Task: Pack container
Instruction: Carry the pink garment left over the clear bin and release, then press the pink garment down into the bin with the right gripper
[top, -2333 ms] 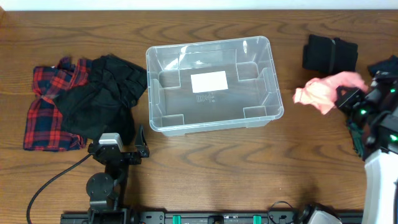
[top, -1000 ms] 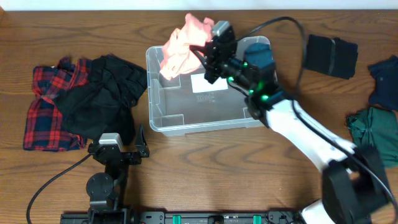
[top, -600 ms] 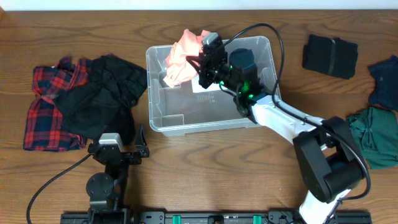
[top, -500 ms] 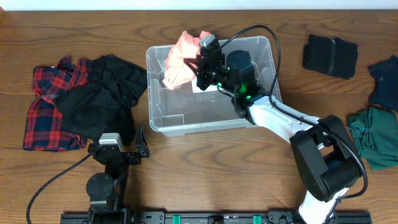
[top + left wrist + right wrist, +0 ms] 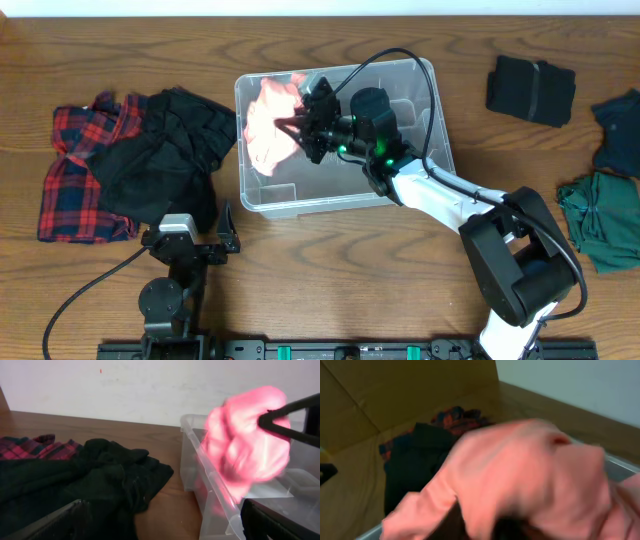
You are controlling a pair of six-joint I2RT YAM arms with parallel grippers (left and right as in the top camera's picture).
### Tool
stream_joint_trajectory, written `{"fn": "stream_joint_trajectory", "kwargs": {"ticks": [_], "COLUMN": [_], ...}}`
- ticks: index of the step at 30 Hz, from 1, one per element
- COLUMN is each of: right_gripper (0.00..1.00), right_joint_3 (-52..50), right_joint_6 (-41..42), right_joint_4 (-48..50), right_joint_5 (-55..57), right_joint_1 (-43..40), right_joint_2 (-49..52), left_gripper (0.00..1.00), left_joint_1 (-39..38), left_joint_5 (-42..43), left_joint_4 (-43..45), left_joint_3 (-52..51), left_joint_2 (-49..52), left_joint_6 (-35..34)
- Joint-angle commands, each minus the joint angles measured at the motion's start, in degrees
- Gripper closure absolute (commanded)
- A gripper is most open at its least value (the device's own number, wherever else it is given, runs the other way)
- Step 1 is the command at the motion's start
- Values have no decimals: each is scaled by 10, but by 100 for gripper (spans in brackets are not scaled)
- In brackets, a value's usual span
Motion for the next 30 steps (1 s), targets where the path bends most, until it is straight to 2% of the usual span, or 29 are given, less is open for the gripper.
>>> {"fn": "stream_joint_trajectory", "kwargs": {"ticks": [1, 2, 9, 12, 16, 19, 23, 27, 30], "right_gripper": [9, 1, 1, 1, 1, 1, 1, 1, 1], "right_joint_3": [12, 12, 12, 12, 26, 42, 78, 139, 201], "right_joint_6": [-8, -8, 58, 81, 90, 81, 9, -62, -78], "right_joint_4": [-14, -19, -37, -46, -116, -199, -367, -539, -653], "right_joint_5": [1, 4, -14, -79, -202, -258, -245, -155, -38], "right_joint_1": [2, 0, -39, -72, -126, -156, -172, -165, -155], "right_joint_2": [1, 1, -3, -9, -15, -16, -18, -28, -37], "left_gripper": [2, 2, 2, 2, 2, 2, 2, 2, 2], "left_joint_1": [3, 3, 3, 3, 3, 3, 3, 3, 3], "left_joint_5": [6, 6, 6, 6, 6, 6, 6, 6, 6], "left_joint_4": [-19, -19, -19, -19, -19, -19, -19, -19, -19], "left_joint_3": [-10, -10, -10, -10, -10, -10, -10, -10, -10], "left_joint_2": [-1, -1, -1, -1, -1, -1, -1, -1, -1], "left_joint_6": [9, 9, 9, 9, 9, 9, 9, 9, 9]}}
